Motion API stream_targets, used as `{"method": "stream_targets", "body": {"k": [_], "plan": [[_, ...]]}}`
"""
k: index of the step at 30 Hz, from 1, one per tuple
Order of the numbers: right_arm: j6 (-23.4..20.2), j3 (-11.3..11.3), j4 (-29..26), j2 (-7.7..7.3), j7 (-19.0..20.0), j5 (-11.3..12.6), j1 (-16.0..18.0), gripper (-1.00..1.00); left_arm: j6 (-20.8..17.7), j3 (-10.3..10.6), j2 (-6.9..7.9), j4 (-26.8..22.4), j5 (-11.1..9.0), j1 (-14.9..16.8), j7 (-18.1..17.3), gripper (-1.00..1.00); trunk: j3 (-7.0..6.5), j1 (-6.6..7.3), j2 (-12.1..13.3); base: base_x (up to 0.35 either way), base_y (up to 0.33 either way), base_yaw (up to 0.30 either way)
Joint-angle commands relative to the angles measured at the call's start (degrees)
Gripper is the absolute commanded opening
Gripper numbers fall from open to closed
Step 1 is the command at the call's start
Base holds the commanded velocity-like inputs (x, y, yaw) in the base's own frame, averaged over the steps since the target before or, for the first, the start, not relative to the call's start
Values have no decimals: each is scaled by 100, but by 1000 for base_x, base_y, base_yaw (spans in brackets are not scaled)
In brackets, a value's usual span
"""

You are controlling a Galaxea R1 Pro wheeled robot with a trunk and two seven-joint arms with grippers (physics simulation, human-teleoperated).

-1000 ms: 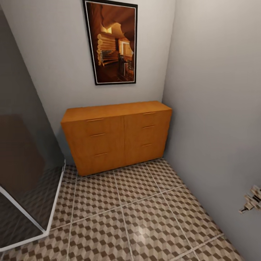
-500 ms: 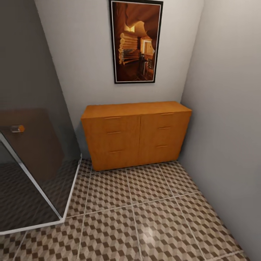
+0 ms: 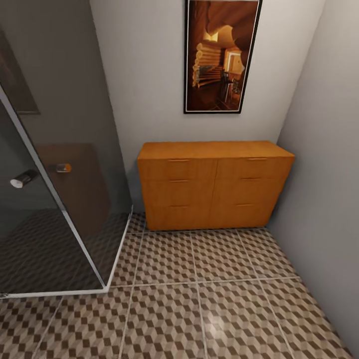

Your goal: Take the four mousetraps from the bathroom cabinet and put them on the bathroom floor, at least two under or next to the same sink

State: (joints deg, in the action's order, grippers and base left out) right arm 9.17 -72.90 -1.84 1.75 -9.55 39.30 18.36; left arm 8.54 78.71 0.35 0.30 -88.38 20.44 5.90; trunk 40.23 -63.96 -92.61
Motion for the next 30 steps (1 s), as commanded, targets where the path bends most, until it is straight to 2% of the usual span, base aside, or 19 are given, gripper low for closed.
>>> {"method": "stream_targets", "body": {"k": [1, 30], "plan": [[14, -49, -1, 0, -12, 61, 1, -100, 7, 48, 0, -4, -13, 3, 25, -100, 7, 1, -2, 0, 0, 284], [14, -49, -1, 1, -12, 70, -8, -100, 7, 48, 0, -4, -13, 4, 25, -100, 65, 1, -2, 0, 0, 284]]}}
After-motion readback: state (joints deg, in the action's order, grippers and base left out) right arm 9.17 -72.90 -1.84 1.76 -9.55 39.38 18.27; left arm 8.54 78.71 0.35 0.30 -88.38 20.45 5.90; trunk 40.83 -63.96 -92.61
